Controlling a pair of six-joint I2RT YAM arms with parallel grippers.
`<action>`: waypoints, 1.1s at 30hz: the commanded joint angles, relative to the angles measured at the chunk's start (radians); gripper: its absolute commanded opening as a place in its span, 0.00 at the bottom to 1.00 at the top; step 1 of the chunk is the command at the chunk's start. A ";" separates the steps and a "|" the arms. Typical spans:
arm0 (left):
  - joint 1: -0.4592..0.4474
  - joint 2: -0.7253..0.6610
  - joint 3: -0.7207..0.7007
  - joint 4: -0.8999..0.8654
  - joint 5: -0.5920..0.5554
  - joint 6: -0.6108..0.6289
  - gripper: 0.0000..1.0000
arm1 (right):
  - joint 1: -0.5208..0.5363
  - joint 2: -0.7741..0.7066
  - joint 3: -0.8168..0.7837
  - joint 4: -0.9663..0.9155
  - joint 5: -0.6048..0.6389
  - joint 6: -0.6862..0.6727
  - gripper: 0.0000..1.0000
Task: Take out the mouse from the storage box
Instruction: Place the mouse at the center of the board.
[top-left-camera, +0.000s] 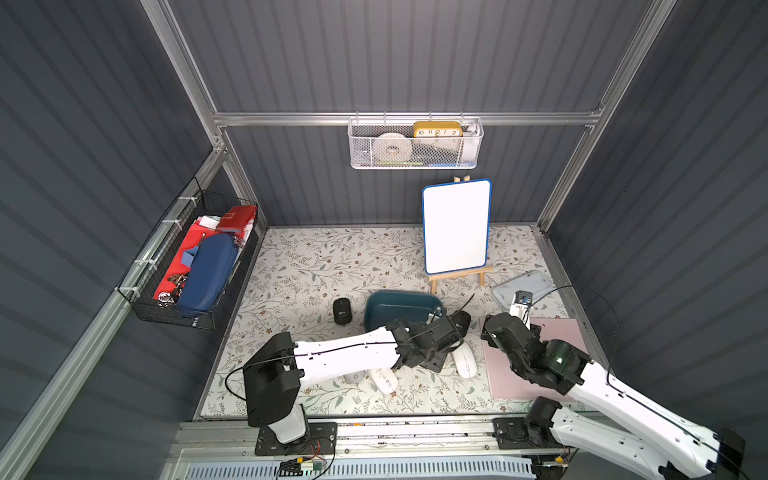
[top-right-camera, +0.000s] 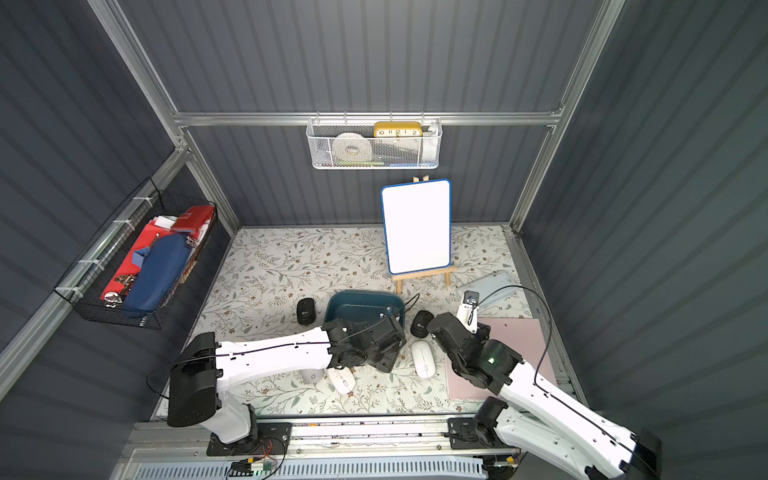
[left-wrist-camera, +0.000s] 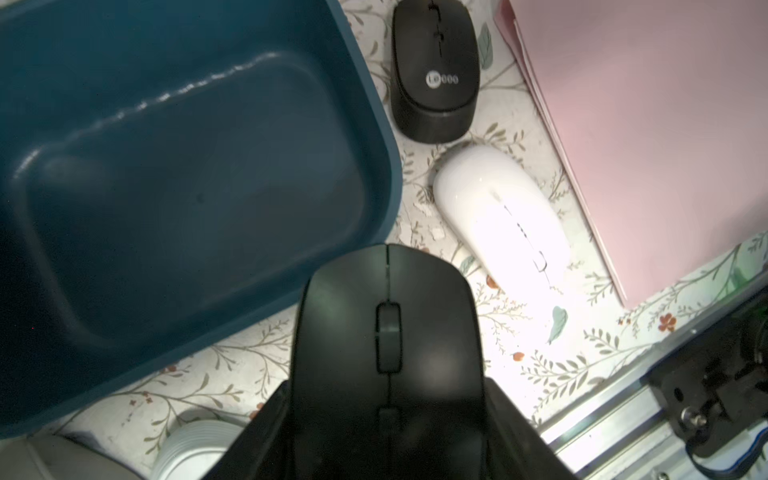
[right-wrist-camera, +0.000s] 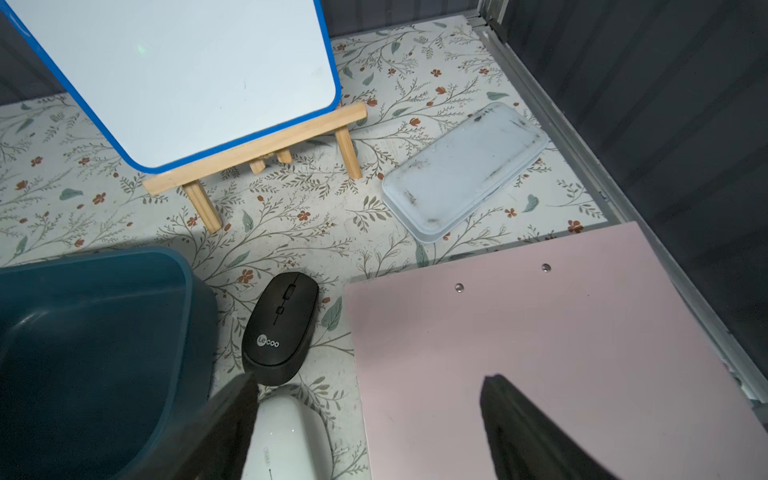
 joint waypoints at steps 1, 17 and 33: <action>-0.036 -0.020 -0.029 -0.025 0.015 -0.027 0.48 | -0.004 -0.039 0.003 -0.052 0.031 0.026 0.87; -0.092 0.156 -0.096 0.018 0.037 -0.064 0.47 | -0.004 -0.062 -0.032 -0.063 -0.026 0.060 0.87; -0.086 0.124 -0.128 0.048 -0.004 -0.082 0.84 | -0.004 -0.059 -0.040 -0.064 -0.038 0.072 0.87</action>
